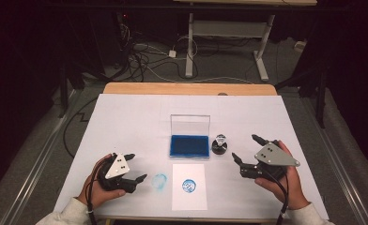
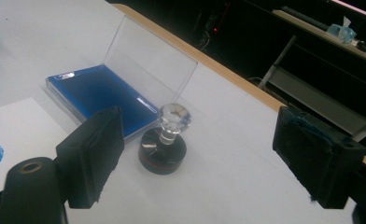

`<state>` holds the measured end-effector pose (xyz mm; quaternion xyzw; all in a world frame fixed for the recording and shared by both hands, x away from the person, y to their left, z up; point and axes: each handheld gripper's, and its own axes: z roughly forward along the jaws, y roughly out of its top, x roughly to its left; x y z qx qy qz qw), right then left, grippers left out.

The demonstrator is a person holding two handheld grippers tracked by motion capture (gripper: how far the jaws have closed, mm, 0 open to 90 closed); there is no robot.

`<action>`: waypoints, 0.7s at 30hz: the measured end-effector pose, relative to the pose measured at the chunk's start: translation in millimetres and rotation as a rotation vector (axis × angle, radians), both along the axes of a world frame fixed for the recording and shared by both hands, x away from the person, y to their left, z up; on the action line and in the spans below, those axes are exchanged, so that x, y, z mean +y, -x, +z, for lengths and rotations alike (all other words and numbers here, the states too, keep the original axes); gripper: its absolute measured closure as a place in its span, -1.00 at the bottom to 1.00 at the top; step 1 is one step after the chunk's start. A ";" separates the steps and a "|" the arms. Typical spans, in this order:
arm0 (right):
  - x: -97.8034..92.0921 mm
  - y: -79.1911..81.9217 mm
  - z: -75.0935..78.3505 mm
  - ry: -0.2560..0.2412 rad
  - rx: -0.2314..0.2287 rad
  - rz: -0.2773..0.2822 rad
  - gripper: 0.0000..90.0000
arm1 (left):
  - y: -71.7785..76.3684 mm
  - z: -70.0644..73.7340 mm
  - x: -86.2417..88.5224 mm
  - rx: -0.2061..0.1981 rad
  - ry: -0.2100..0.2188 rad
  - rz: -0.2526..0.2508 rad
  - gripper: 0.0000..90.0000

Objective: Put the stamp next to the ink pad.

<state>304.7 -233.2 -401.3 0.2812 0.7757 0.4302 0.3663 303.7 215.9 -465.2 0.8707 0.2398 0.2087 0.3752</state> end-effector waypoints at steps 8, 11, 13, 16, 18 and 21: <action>-7.0 7.5 -9.3 0.004 -0.011 -0.010 -0.62 | 0.6 0.4 -0.5 -0.006 -0.006 0.001 -0.58; -9.7 11.1 -14.8 0.008 -0.013 -0.020 -0.62 | 1.2 1.1 -0.9 -0.016 -0.010 0.006 -0.59; -11.9 13.0 -18.3 0.012 -0.009 -0.029 -0.61 | 1.6 1.5 -1.0 -0.020 -0.010 0.008 -0.59; -16.1 16.1 -22.9 0.016 -0.007 -0.037 -0.61 | 1.9 2.0 -1.4 -0.024 -0.007 0.008 -0.59; -19.6 17.9 -26.2 0.007 -0.002 -0.038 -0.61 | 1.9 2.1 -1.9 -0.026 -0.012 0.006 -0.59; -23.7 21.0 -31.0 0.017 0.004 -0.050 -0.61 | 1.8 1.9 -2.2 -0.026 -0.012 0.007 -0.59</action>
